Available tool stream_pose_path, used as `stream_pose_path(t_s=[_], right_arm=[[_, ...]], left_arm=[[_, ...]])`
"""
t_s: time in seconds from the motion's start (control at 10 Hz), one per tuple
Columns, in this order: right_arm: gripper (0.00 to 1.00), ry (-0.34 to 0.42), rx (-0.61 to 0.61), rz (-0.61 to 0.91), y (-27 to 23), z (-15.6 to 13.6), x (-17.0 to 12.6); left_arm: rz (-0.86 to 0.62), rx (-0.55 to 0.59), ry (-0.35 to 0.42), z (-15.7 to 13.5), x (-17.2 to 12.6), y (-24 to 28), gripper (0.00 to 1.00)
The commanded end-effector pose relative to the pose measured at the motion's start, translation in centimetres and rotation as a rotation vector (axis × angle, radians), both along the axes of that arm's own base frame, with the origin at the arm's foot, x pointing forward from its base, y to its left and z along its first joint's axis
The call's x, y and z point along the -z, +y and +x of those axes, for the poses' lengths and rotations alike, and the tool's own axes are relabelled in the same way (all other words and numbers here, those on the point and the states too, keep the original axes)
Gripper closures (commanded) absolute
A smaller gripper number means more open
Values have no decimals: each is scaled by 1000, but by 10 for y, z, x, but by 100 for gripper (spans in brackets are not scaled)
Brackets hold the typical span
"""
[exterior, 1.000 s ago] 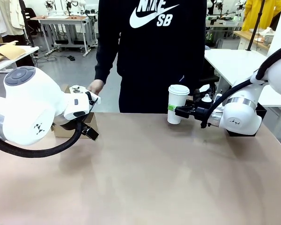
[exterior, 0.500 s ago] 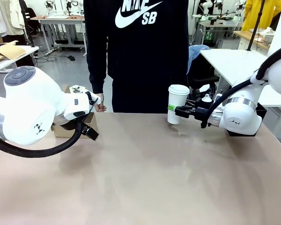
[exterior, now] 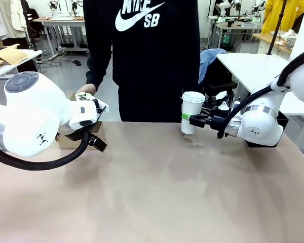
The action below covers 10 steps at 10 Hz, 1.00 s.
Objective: Pour a drink into a cup and package it in a carrier.
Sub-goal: When a person places the Paper Cup Lid on the 600 ml Paper Cup , lift the 600 ml Paper Cup.
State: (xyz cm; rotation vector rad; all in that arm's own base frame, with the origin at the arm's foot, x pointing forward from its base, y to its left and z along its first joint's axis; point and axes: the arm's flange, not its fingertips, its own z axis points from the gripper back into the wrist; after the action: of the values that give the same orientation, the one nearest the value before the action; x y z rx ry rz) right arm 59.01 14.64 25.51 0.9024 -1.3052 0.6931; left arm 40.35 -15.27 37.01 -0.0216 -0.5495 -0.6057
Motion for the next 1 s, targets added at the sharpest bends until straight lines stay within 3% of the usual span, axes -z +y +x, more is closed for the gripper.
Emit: stream_pose_path(t_s=[0.0,0.1,0.2,0.4,0.6,0.9], right_arm=[[19,5,2,10,3,1,-6],[19,0,0,0,0,0,0],[19,-41,-6,-30,0,-9,-20],[19,-91,-49,-52,0,-34,-82],[19,-77,-102,-79,0,-68,-141],[19,-121,-168,-105,1,-114,-204]], left_arm=[[-2,0,0,0,0,1,0],[-2,0,0,0,0,1,0],[-2,0,0,0,0,1,0],[-2,0,0,0,0,1,0],[-2,0,0,0,0,1,0],[-2,0,0,0,0,1,0]])
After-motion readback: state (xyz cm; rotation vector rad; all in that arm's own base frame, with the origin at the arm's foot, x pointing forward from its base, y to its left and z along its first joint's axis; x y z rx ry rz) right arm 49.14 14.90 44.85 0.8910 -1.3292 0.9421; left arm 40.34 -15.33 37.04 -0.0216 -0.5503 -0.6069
